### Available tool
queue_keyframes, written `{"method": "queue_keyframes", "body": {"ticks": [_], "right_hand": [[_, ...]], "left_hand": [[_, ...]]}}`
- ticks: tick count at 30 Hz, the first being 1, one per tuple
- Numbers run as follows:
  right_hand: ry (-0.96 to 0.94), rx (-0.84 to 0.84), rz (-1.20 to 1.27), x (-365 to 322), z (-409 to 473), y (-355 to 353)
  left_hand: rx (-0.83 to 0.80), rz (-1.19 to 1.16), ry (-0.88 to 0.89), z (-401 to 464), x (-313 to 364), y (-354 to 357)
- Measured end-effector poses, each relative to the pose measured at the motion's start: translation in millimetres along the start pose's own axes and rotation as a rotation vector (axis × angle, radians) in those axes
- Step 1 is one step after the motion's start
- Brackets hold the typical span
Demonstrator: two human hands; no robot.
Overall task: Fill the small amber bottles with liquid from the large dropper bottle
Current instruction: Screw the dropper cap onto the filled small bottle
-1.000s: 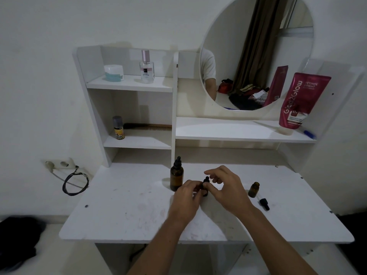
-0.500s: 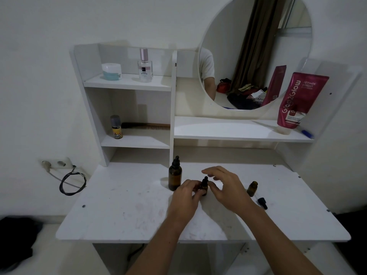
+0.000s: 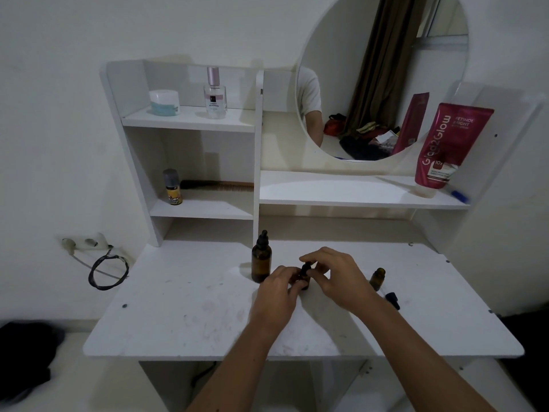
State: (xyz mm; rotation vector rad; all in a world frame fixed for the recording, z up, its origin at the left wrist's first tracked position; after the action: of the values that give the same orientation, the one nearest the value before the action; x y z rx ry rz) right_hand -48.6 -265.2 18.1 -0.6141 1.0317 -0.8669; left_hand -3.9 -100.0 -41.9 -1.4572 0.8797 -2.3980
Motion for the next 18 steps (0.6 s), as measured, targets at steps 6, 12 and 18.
{"method": "queue_keyframes", "body": {"ticks": [6,12,18], "right_hand": [[-0.020,-0.016,0.002,1,0,-1],[0.026,0.015,0.026,2,-1,4],[0.085,0.080,0.060,3,-5,11]], "left_hand": [[0.010,-0.005,0.028,1,-2,1],[0.018,0.005,-0.002,1,-1,3],[0.032,0.012,-0.015,0,1,3]]}}
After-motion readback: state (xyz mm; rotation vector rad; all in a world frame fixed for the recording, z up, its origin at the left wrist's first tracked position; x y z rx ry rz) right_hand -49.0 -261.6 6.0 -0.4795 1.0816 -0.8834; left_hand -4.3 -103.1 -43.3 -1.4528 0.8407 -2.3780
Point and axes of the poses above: each hand's wrist, its own z-axis towards the middle knuckle, its own y-axis out of the palm, x = y × z, the point moved 1 cm from there along z, towards the middle knuckle, and after that the axes turned 1 degree about y, right-handed, at the moved point
